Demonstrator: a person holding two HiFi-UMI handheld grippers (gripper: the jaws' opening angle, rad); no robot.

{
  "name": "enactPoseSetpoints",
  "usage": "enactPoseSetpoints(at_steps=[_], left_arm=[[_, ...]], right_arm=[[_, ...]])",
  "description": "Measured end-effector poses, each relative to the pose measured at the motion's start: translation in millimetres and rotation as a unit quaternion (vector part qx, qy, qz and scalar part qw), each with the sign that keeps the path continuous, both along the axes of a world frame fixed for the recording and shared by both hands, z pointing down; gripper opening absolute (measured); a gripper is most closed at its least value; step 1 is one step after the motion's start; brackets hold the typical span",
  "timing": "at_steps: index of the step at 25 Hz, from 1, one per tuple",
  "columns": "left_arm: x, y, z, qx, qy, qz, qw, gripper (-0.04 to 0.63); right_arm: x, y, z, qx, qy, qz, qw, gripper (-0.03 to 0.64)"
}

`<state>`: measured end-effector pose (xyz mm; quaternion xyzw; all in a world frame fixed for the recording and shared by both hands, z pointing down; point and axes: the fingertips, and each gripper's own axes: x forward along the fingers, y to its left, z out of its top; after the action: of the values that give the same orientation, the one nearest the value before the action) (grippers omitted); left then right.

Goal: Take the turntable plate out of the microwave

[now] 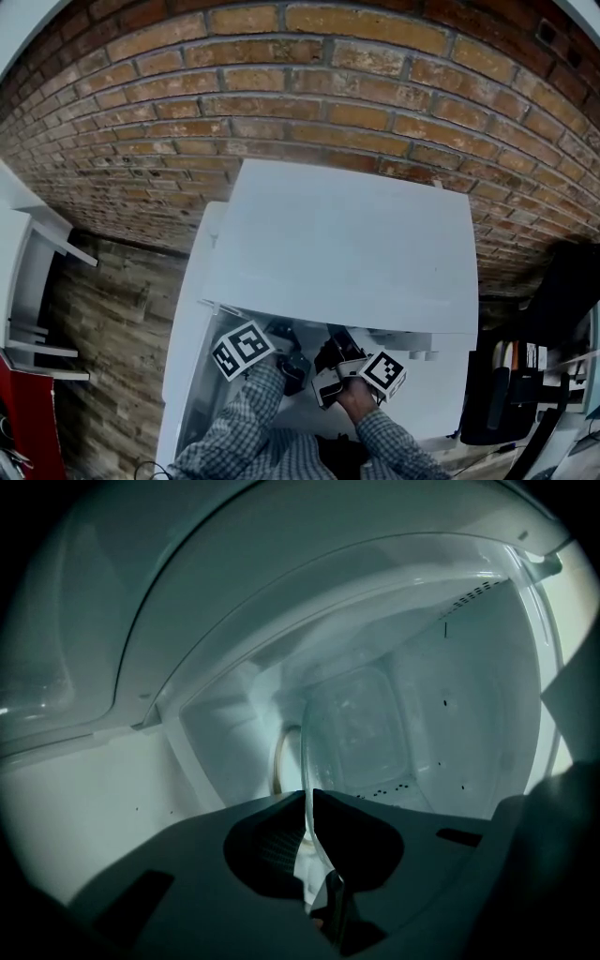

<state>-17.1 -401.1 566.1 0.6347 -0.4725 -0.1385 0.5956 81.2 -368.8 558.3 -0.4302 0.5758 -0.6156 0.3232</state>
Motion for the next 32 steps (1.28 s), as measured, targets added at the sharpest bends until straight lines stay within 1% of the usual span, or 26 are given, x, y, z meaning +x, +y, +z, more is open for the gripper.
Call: enactPoseSetpoints(at_steps=[4, 7, 11, 14, 17, 20, 23, 27, 32], left_arm=[[1, -1, -3, 0.003, 0.014, -0.007, 0.9999, 0.032], [1, -3, -4, 0.005, 0.014, -0.006, 0.9999, 0.032], [2, -4, -7, 0.011, 0.019, -0.006, 0.9998, 0.032], [3, -5, -8, 0.016, 0.022, -0.007, 0.9996, 0.031], [3, -6, -9, 0.018, 0.024, -0.007, 0.9995, 0.031], [3, -8, -11, 0.021, 0.031, -0.011, 0.9992, 0.031], [4, -8, -11, 0.021, 0.039, -0.014, 0.9989, 0.031], [5, -8, -9, 0.016, 0.038, -0.011, 0.9991, 0.031], [10, -7, -1, 0.005, 0.035, 0.003, 0.9994, 0.031]], right_arm=[[-6, 3, 4, -0.016, -0.032, 0.01, 0.999, 0.112], [-6, -2, 11, -0.021, -0.034, 0.015, 0.999, 0.11], [-5, -11, 9, -0.01, -0.039, 0.018, 0.999, 0.103], [-4, -11, 12, -0.015, -0.044, 0.023, 0.999, 0.086], [-2, -10, 17, -0.022, -0.049, 0.031, 0.998, 0.044], [-3, -14, 10, -0.009, -0.062, 0.033, 0.998, 0.046], [-1, -15, 10, -0.011, -0.076, 0.039, 0.996, 0.046], [1, -15, 13, -0.022, -0.074, 0.042, 0.996, 0.035], [5, -15, 14, -0.019, -0.074, 0.049, 0.996, 0.032]])
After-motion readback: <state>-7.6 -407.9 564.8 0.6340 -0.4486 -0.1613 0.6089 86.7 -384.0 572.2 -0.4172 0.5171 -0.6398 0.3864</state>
